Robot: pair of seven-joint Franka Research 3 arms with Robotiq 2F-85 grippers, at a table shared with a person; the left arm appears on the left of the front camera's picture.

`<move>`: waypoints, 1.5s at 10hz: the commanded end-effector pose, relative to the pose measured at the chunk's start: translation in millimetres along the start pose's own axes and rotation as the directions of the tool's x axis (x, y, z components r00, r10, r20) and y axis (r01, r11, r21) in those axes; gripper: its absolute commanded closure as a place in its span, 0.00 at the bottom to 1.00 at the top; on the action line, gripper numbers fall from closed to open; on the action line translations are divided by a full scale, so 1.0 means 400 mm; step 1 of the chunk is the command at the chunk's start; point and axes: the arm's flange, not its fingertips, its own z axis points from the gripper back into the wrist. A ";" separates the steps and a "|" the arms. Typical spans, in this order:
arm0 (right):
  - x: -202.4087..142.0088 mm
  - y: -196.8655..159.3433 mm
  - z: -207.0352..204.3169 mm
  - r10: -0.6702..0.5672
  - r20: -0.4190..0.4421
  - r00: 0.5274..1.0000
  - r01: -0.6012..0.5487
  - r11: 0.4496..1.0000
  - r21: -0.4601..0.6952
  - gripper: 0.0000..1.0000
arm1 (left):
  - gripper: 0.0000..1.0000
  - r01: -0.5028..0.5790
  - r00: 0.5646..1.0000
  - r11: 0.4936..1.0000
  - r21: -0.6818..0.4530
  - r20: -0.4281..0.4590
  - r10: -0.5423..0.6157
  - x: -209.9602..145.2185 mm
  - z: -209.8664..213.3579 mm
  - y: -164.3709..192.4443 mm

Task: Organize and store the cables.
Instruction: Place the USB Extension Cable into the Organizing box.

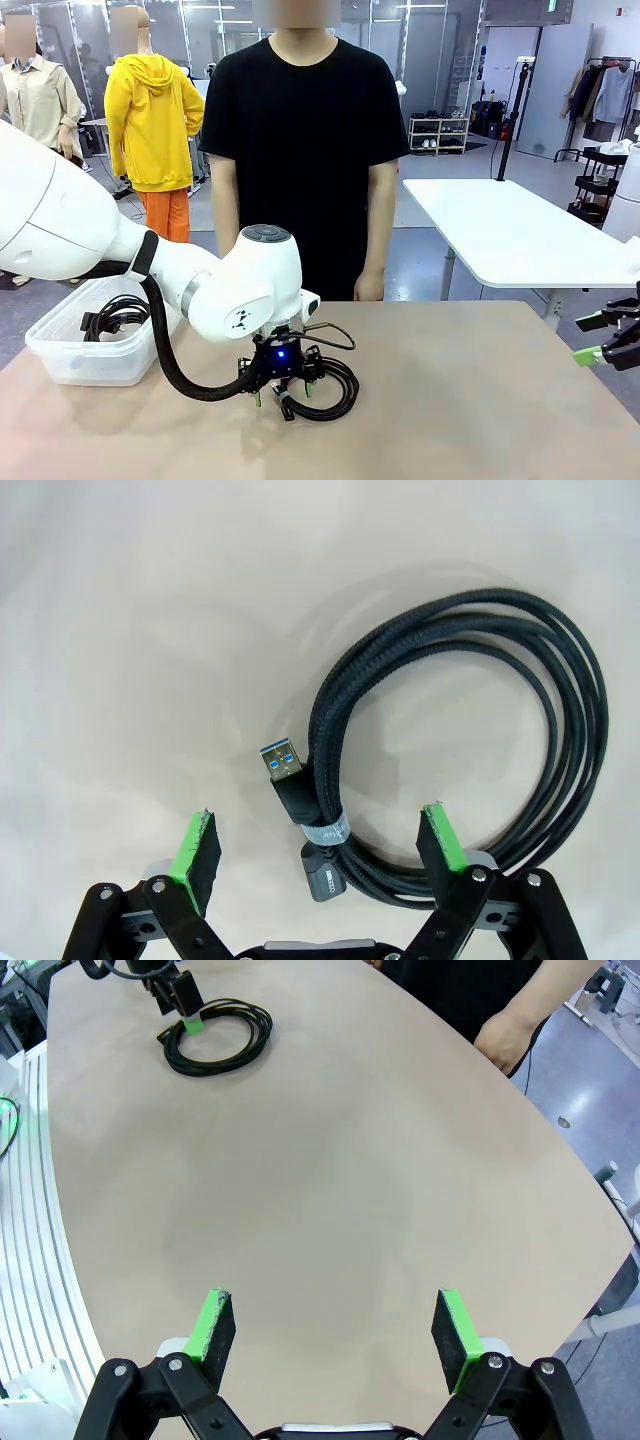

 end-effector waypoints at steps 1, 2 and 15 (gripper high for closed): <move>0.009 -0.002 0.001 -0.020 0.010 1.000 0.020 1.000 0.001 0.00 | 0.00 -0.036 0.999 0.999 0.026 0.027 0.036 0.007 -0.012 -0.021; 0.009 -0.002 0.001 -0.020 0.010 1.000 0.020 1.000 0.001 0.00 | 0.00 0.029 0.999 0.997 0.066 0.028 -0.031 0.008 -0.019 -0.019; 0.009 -0.002 0.001 -0.020 0.010 1.000 0.020 1.000 0.001 0.00 | 1.00 0.069 0.997 0.997 -0.019 0.027 -0.068 0.040 0.148 -0.005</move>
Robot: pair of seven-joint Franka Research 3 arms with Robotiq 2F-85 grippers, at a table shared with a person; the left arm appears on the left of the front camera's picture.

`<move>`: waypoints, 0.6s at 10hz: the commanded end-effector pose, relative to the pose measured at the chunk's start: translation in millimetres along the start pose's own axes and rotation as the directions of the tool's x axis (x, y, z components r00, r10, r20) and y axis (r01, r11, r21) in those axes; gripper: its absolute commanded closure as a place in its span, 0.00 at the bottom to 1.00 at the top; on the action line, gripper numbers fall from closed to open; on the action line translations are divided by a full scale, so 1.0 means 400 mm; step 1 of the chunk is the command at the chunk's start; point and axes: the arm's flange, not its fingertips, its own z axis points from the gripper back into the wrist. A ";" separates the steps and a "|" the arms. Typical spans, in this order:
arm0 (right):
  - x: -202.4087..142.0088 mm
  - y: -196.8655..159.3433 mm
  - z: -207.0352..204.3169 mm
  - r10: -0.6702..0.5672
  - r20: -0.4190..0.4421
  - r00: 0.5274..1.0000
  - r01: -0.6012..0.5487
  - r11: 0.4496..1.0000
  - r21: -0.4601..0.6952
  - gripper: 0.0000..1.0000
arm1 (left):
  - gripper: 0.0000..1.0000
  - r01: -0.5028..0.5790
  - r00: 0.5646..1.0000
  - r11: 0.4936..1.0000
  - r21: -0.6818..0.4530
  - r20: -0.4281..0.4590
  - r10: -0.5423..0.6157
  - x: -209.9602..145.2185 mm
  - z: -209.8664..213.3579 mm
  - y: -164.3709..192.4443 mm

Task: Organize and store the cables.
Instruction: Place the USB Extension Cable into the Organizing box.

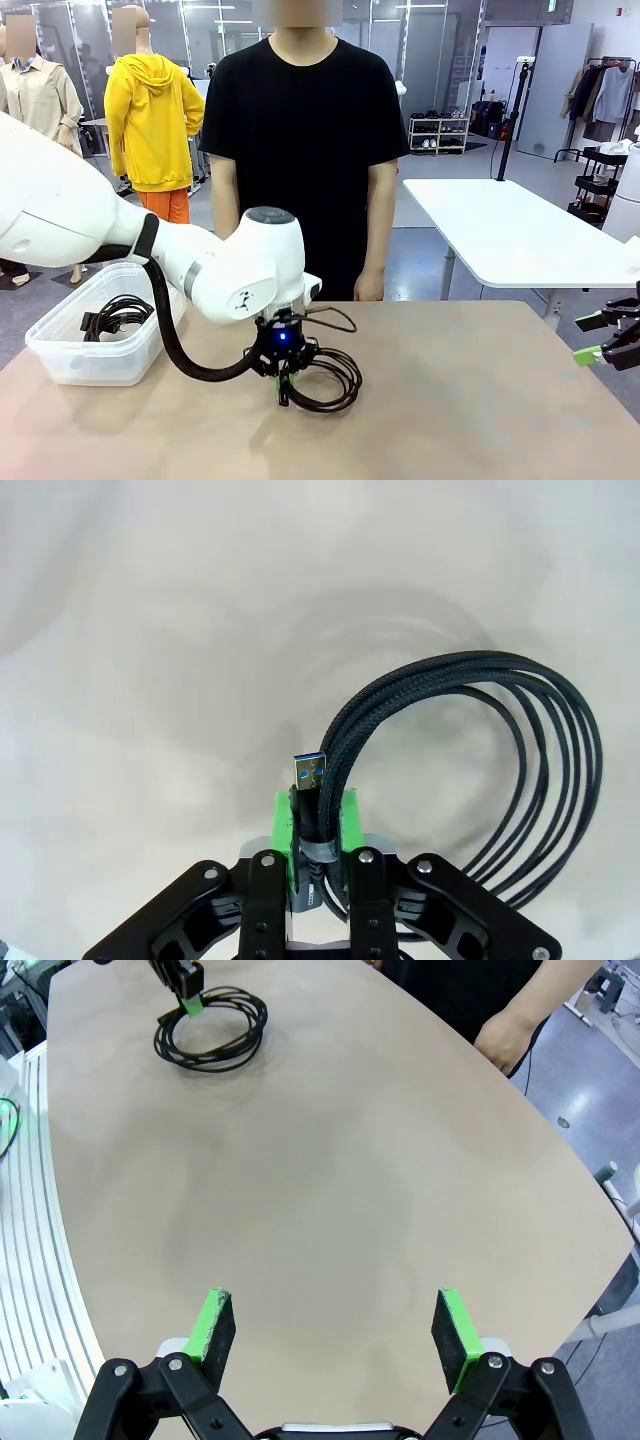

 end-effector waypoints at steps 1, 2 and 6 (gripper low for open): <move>0.009 -0.002 0.001 -0.019 0.009 1.000 0.019 1.000 0.002 0.00 | 1.00 0.146 0.989 0.988 -0.042 0.011 -0.145 0.006 0.133 0.030; 0.009 -0.002 0.001 -0.019 0.009 1.000 0.019 1.000 0.002 0.00 | 1.00 0.202 0.978 0.979 -0.025 0.055 -0.200 0.008 0.193 0.049; 0.009 -0.002 0.001 -0.019 0.009 1.000 0.019 1.000 0.002 0.00 | 1.00 0.218 0.964 0.975 -0.033 0.166 -0.210 0.000 0.315 0.121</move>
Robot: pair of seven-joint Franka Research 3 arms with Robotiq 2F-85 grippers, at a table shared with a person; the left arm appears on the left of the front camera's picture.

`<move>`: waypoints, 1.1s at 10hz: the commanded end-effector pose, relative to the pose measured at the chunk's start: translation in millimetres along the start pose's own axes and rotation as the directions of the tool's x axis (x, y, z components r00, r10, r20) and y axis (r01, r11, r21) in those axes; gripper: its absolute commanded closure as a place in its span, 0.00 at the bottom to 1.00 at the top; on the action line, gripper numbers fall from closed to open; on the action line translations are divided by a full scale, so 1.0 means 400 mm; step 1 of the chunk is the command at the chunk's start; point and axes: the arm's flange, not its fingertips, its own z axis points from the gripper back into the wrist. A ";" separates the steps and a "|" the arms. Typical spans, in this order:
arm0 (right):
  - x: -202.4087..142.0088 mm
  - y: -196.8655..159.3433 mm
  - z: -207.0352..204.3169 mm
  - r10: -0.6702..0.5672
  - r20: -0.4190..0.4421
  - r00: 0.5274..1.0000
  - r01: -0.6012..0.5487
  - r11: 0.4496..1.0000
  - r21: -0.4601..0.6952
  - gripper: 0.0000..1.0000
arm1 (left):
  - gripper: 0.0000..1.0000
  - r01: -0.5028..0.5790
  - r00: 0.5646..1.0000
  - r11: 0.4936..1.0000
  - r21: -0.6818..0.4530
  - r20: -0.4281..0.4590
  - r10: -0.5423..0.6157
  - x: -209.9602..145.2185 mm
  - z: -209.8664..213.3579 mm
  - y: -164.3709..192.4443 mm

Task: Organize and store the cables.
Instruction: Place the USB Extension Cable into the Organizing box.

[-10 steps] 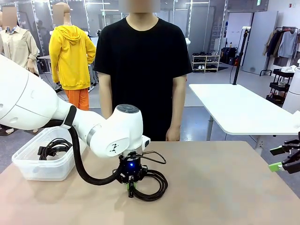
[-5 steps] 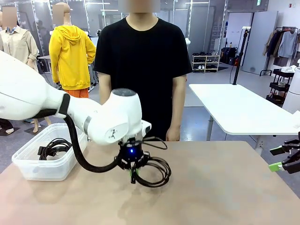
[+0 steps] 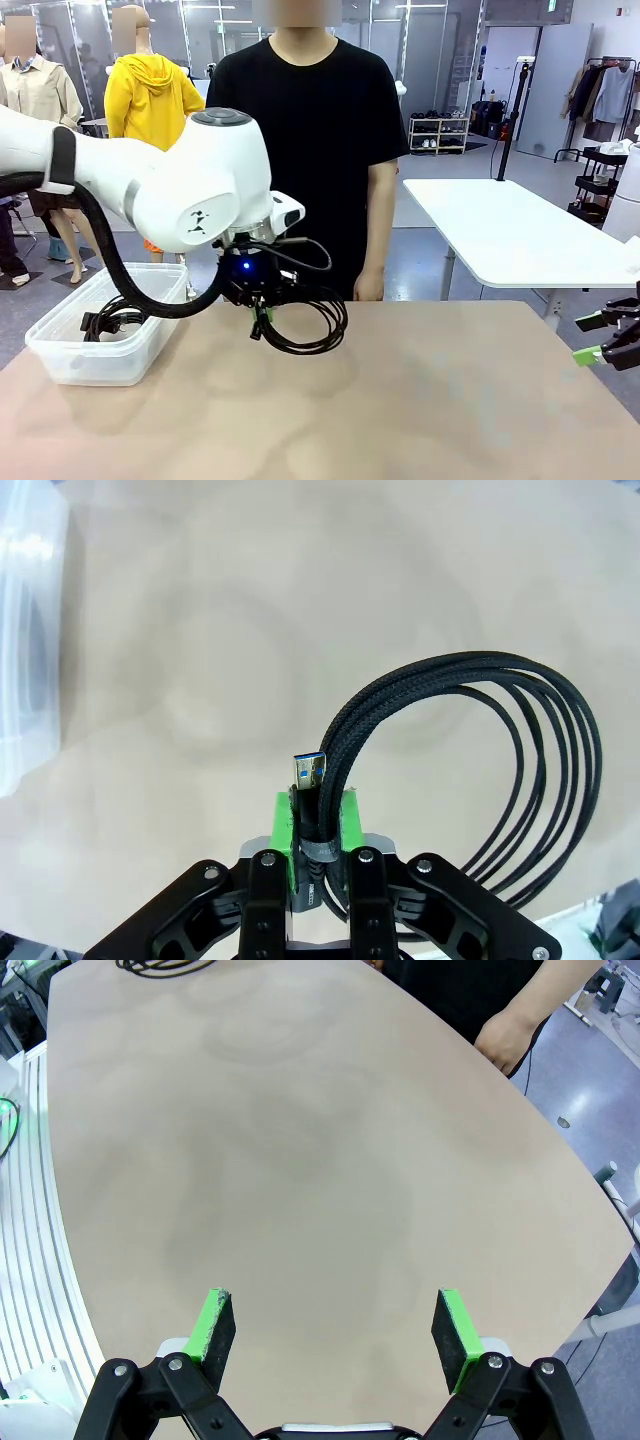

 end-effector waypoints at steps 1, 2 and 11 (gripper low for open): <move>0.009 -0.002 0.001 -0.019 0.009 1.000 0.019 1.000 0.002 0.00 | 1.00 0.008 0.999 0.999 -0.041 0.037 -0.006 -0.028 0.003 0.027; 0.009 -0.002 0.001 -0.019 0.009 1.000 0.019 1.000 0.002 0.00 | 1.00 0.000 1.000 1.000 0.000 0.000 0.000 0.000 0.000 0.000; 0.009 -0.002 0.001 -0.019 0.009 1.000 0.019 1.000 0.002 0.00 | 0.80 0.139 0.990 0.988 0.059 0.022 -0.141 0.038 0.144 0.258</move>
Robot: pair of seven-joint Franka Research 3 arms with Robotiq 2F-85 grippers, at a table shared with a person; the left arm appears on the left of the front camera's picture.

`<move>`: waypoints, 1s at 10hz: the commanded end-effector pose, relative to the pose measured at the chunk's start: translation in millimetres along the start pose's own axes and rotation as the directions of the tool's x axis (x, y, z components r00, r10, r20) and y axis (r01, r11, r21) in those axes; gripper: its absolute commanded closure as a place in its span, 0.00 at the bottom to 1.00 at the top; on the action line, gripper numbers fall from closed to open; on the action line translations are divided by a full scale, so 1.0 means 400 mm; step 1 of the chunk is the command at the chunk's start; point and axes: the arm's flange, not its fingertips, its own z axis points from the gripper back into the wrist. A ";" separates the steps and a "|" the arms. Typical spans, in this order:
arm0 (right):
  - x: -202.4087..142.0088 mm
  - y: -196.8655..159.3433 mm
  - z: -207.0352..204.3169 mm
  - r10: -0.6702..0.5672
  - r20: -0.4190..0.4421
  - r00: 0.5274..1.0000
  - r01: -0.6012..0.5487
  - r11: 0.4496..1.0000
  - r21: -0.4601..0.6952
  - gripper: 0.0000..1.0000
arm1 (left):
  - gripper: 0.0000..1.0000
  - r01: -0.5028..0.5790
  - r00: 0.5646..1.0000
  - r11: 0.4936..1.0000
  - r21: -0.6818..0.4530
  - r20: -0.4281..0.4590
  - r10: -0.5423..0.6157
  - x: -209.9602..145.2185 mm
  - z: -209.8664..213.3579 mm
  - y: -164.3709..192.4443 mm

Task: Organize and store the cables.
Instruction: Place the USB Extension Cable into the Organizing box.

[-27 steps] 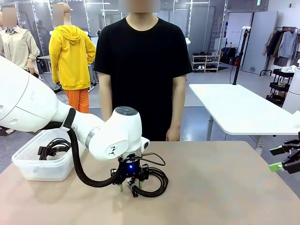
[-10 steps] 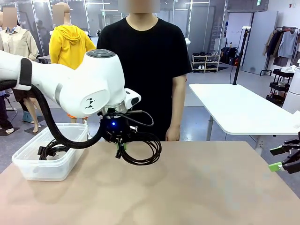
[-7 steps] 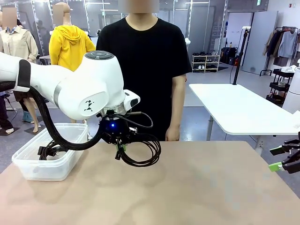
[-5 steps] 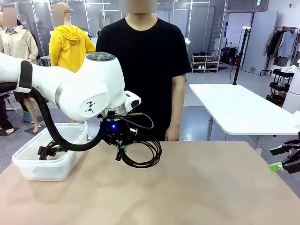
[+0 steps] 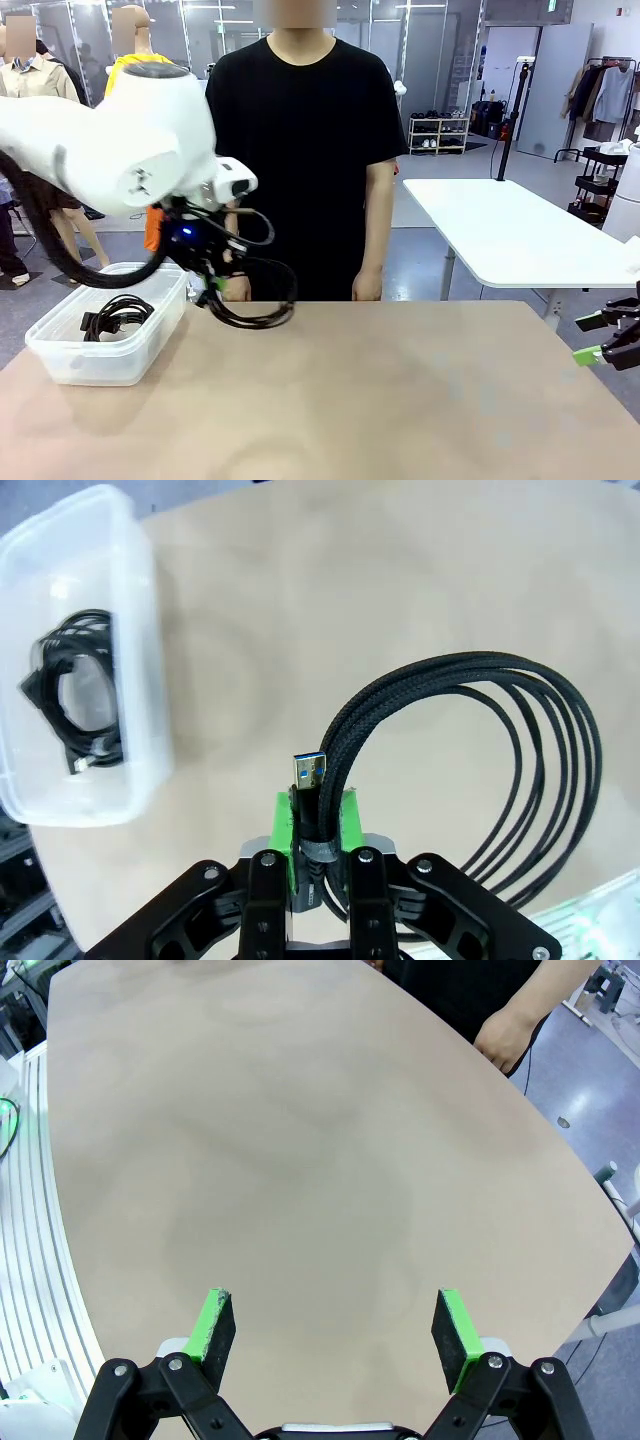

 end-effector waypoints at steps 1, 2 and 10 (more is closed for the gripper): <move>0.009 -0.002 0.001 -0.020 0.009 1.000 0.020 1.000 0.002 0.00 | 0.80 0.006 0.999 1.000 0.011 0.042 -0.006 -0.014 0.033 0.123; 0.009 -0.002 0.001 -0.020 0.009 1.000 0.020 1.000 0.002 0.00 | 0.80 -0.002 0.994 1.000 0.010 0.113 0.001 -0.012 0.053 0.215; 0.009 -0.002 0.001 -0.020 0.009 1.000 0.020 1.000 0.002 0.00 | 0.80 -0.297 0.937 0.951 0.085 0.216 0.273 -0.032 -0.123 0.667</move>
